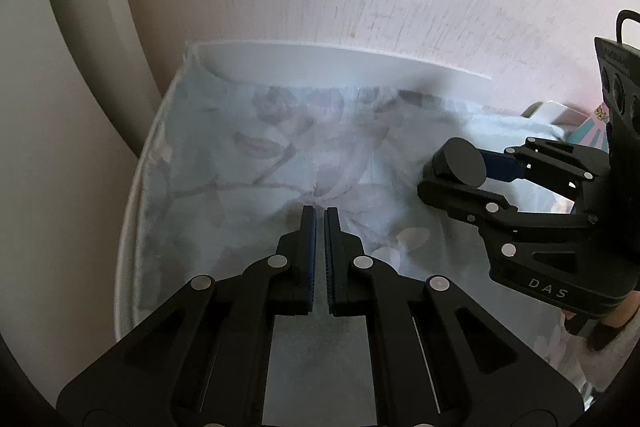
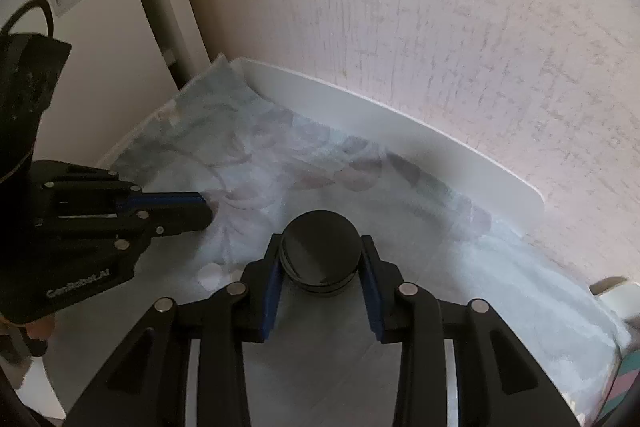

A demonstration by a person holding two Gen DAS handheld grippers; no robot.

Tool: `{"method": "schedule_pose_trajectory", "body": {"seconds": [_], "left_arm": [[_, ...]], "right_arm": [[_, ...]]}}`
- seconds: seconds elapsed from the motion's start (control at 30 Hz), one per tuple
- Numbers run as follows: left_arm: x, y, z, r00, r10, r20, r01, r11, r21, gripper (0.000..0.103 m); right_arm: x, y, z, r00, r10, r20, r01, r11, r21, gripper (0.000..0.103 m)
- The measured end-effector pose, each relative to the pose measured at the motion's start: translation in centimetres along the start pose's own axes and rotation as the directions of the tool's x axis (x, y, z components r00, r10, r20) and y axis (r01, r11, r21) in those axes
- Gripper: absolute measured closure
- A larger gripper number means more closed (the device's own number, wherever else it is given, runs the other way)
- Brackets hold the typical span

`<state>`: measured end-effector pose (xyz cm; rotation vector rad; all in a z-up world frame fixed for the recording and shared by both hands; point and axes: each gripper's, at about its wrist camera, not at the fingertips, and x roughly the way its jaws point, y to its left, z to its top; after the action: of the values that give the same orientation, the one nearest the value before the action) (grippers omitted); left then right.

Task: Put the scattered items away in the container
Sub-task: 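Grasp the black jar with the right gripper, then carry the black jar into the cardboard box and open the right gripper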

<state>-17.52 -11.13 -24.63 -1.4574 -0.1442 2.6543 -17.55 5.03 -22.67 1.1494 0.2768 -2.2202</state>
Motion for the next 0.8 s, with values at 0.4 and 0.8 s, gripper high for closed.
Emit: {"method": "schedule_pose_trajectory", "body": {"seconds": [0.4, 0.8], "left_arm": [[-5.5, -3.2, 2.6, 0.999, -0.004, 0.052, 0.002, 0.999, 0.033, 0.1], [-13.7, -13.0, 5.0, 0.987, -0.116, 0.116, 0.093, 0.979, 0.183, 0.1]], "right_arm": [[-6.3, 0.7, 1.1, 0.997, -0.02, 0.077, 0.018, 0.999, 0.034, 0.07], [-20.7, -2.2, 0.0, 0.971, -0.159, 0.178, 0.128, 0.976, 0.177, 0.07]]}}
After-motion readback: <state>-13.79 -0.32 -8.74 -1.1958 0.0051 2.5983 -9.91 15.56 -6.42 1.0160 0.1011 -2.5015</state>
